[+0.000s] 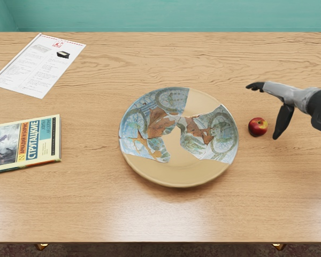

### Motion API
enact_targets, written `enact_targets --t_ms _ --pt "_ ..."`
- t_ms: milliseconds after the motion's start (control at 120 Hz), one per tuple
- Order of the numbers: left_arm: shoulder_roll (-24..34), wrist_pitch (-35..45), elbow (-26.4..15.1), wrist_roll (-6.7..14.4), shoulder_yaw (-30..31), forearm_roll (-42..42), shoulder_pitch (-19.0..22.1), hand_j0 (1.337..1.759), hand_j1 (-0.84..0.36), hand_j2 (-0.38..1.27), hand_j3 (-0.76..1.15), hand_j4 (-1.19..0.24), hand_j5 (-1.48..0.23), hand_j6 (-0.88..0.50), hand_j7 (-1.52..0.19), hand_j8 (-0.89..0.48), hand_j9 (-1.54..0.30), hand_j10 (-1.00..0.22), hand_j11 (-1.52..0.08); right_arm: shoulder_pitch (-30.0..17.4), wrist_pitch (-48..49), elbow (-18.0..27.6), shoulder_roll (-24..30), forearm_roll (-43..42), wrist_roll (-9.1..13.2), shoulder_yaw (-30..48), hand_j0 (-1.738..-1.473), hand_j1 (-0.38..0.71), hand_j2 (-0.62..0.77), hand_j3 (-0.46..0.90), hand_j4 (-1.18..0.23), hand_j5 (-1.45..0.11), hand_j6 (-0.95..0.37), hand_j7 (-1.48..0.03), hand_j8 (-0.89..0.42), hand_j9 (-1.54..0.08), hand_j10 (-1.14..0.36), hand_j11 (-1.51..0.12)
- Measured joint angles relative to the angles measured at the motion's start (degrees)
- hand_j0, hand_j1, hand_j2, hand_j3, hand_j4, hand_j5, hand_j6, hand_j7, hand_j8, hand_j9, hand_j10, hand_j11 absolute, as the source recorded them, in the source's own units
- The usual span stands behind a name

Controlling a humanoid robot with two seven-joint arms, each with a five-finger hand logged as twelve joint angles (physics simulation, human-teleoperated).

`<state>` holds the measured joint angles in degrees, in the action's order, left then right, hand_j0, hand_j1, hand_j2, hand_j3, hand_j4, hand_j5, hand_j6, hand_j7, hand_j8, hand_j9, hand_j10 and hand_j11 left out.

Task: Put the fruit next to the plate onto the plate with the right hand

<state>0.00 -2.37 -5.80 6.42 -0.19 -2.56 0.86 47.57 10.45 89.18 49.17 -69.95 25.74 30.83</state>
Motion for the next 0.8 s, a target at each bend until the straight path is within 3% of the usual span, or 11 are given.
enact_targets --t_ms 292,542,800 --pt "0.0 0.0 0.0 0.0 0.0 0.0 0.0 1.658 0.33 0.00 0.00 -0.01 -0.02 -0.01 -0.02 -0.01 -0.02 -0.01 -0.02 -7.4 -14.9 0.0 -3.7 -6.4 0.4 -0.1 -1.658 -0.19 -0.02 0.00 -0.14 -0.18 -0.15 -0.18 -0.14 -0.18 -0.14 -0.18" --pt "0.0 0.0 0.0 0.0 0.0 0.0 0.0 1.658 0.34 0.00 0.00 -0.01 -0.02 -0.01 -0.02 -0.01 -0.02 -0.01 -0.02 -11.0 -18.5 -0.9 -6.0 -8.0 0.5 -0.2 -1.658 -0.13 -0.03 0.00 -0.19 -0.24 -0.19 -0.23 -0.19 -0.24 -0.19 -0.24" --pt "0.0 0.0 0.0 0.0 0.0 0.0 0.0 1.658 0.34 0.00 0.00 -0.01 -0.02 -0.01 -0.02 -0.01 -0.02 -0.01 -0.02 -11.4 -19.1 -3.3 -6.9 -8.1 0.8 -0.2 -1.658 -0.06 -0.04 0.00 -0.25 -0.32 -0.25 -0.32 -0.25 -0.32 -0.25 -0.32"
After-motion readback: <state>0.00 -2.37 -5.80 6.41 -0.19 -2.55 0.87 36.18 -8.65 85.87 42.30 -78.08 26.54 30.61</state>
